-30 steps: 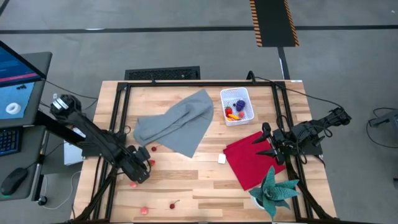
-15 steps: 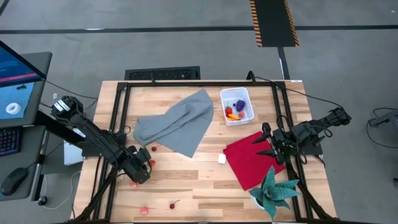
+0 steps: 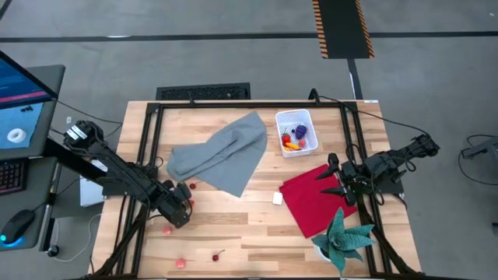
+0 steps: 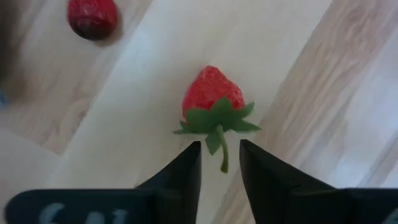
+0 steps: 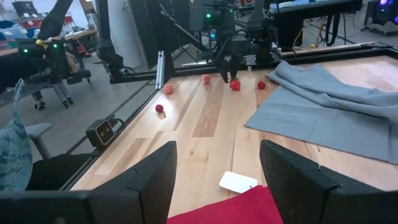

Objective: Pick and placing Produce into tupperware
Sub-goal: Put the red strawberry into the white bin

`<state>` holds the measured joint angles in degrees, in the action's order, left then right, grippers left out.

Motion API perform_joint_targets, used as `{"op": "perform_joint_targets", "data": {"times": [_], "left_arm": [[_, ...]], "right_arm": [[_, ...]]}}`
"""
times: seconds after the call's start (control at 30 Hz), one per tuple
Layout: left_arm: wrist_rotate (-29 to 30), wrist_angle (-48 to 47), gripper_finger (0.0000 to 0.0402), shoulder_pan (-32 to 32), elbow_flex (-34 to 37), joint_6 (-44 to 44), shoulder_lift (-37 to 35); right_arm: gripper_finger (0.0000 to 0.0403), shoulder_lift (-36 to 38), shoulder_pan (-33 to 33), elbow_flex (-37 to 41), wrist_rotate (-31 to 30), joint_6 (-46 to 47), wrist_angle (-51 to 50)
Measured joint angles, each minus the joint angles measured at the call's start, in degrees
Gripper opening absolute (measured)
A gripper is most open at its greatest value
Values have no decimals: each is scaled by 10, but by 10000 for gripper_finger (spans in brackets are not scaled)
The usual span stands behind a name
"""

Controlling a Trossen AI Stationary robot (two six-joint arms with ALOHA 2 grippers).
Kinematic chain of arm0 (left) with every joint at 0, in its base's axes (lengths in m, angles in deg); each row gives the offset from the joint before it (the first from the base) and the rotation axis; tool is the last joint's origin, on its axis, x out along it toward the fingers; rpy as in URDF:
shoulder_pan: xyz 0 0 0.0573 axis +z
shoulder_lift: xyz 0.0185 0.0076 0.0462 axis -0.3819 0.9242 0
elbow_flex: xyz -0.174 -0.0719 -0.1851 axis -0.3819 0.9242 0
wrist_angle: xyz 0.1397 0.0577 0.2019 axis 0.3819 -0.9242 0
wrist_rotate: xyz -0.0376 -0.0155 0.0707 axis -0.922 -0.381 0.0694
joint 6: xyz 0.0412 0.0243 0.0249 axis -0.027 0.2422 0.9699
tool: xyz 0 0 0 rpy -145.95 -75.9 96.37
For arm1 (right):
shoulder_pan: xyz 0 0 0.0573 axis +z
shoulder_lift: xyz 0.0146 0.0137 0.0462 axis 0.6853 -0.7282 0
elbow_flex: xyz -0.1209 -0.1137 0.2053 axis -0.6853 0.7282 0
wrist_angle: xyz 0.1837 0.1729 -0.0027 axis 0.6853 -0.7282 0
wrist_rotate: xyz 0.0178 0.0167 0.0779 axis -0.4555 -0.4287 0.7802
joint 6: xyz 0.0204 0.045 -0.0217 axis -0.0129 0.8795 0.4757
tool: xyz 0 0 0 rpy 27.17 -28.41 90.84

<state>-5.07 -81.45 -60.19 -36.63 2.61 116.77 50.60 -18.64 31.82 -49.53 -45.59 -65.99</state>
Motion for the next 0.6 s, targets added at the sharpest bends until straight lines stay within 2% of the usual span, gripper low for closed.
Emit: {"op": "perform_joint_targets", "data": {"times": [0.2,0.33,0.5,0.6], "left_arm": [[9,17,11,-1,0,26,0],[28,63,4,0,0,63,0],[32,65,2,2,-6,76,0],[65,113,2,5,-9,113,0]], "right_arm": [[254,0,0,0,0,0,0],[254,0,0,0,0,0,0],[254,0,0,0,0,0,0],[254,0,0,0,0,0,0]]}}
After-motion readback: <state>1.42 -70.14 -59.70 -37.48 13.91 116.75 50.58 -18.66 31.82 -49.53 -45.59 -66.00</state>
